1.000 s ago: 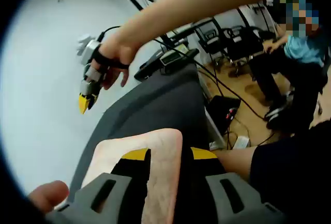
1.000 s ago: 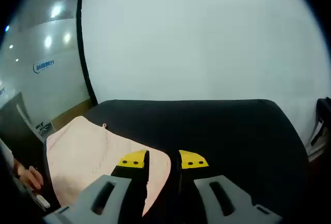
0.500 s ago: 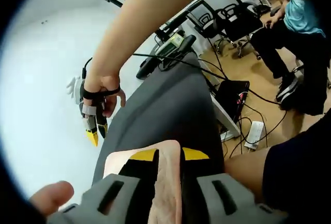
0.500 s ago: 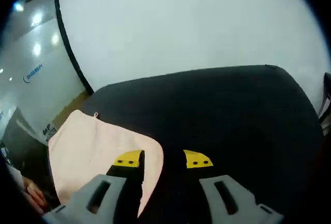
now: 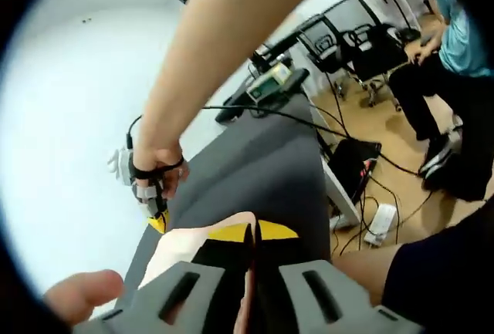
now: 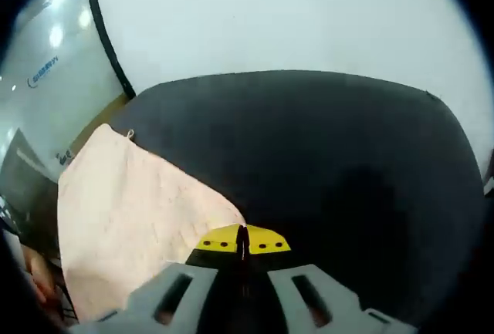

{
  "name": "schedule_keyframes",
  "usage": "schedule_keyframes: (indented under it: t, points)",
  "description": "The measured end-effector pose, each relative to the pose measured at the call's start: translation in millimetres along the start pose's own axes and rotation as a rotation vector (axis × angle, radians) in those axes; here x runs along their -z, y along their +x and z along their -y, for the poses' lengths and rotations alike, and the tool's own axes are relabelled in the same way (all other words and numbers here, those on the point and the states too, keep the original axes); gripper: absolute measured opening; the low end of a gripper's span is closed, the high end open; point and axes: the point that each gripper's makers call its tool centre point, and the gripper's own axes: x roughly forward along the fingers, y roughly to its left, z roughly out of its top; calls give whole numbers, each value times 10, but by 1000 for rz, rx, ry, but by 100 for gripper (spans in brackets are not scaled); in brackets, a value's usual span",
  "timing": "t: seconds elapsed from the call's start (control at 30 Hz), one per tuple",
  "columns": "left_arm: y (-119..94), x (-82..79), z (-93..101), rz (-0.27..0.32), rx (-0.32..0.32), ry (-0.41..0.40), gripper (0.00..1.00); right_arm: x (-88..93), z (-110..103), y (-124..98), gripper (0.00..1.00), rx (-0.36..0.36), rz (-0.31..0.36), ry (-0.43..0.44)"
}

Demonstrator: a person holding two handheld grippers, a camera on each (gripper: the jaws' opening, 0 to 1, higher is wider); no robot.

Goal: Fold the towel on the table until its edges align and the towel forms a compact rectangular stack.

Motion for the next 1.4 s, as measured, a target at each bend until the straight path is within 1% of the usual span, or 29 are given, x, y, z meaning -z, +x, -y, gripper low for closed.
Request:
schedule_keyframes:
  t: [0.07, 0.1, 0.17, 0.2, 0.23, 0.27, 0.3, 0.33, 0.37, 0.43, 0.47, 0.5, 0.53, 0.57, 0.63, 0.67, 0.73, 0.77, 0.8, 0.9, 0.93, 0.97, 1.0, 1.03, 1.1, 1.23, 1.3, 1.33, 1.4]
  points:
    - [-18, -58, -62, 33, -28, -24, 0, -124, -13, -65, 0, -20, 52, 76]
    - [-41, -76, -108, 42, -44, -34, 0, -168, 5, -105, 0, -22, 59, 48]
    - [-42, -64, -115, 38, -37, -33, 0, -161, 37, -103, 0, 4, 43, -97]
    - [-31, -54, -126, 32, -43, -33, 0, -126, -11, -78, 0, -30, 31, -109]
    - [-38, -53, -133, 33, -46, -30, 1, -84, -71, -40, 1, -71, 13, -68]
    - [-42, -55, -135, 35, -45, -32, 1, -37, -175, -18, 7, -136, -15, -23]
    - [-49, -63, -135, 40, -45, -36, 1, 1, -215, 21, 19, -169, -29, 40]
    - [-54, -64, -140, 39, -51, -37, 1, 42, -210, 48, 32, -176, -49, 69]
    - [-57, -66, -153, 39, -57, -37, 1, 121, -141, 74, 34, -146, -76, 61]
    - [-117, -103, -220, 52, -90, -47, 0, 196, -12, 98, 24, -85, -89, 50]
    - [-176, -125, -292, 56, -130, -55, 0, 231, -50, 85, 23, -96, -87, 54]
    - [-242, -186, -345, 80, -156, -45, 0, 238, -40, 63, 24, -102, -81, 70]
    - [-281, -212, -377, 90, -173, -51, 0, 200, -21, 26, 24, -118, -68, 139]
    - [-309, -222, -393, 91, -179, -57, 0, 185, -11, 11, 24, -127, -65, 155]
    - [-352, -248, -441, 106, -190, -71, 0, 159, 32, -64, 23, -170, -54, 248]
    - [-360, -253, -459, 111, -195, -83, 0, 186, 59, -78, 24, -196, -58, 301]
    - [-351, -259, -447, 114, -191, -82, 0, 239, 1, -55, 25, -253, -64, 371]
    - [-350, -264, -458, 116, -199, -77, 0, 305, 0, -37, 26, -248, -97, 404]
    - [-348, -269, -462, 116, -200, -72, 0, 329, -87, -31, 24, -257, -70, 384]
    - [-307, -276, -465, 120, -199, -73, 1, 303, -120, 15, 22, -290, -80, 454]
    - [-313, -273, -465, 119, -196, -73, 1, 327, -146, 25, 17, -280, -79, 435]
    - [-304, -265, -458, 119, -191, -78, 1, 413, -141, 42, 8, -238, -89, 347]
    - [-274, -256, -445, 117, -190, -80, 1, 431, -118, 71, 3, -209, -85, 303]
    - [-260, -244, -440, 114, -190, -79, 1, 423, -212, 74, 2, -229, -78, 337]
    - [-272, -218, -449, 107, -189, -77, 1, 294, -169, 75, 1, -232, -44, 370]
    - [-239, -159, -466, 94, -194, -98, 1, 89, 7, 4, 1, -159, -3, 336]
    - [-245, -188, -508, 108, -219, -110, 1, -56, 30, -105, 1, -151, 32, 349]
    - [-267, -231, -551, 128, -246, -120, 1, -94, 20, -153, 1, -147, 40, 350]
    - [-303, -317, -561, 148, -268, -136, 1, -223, 42, -229, 1, -131, 62, 344]
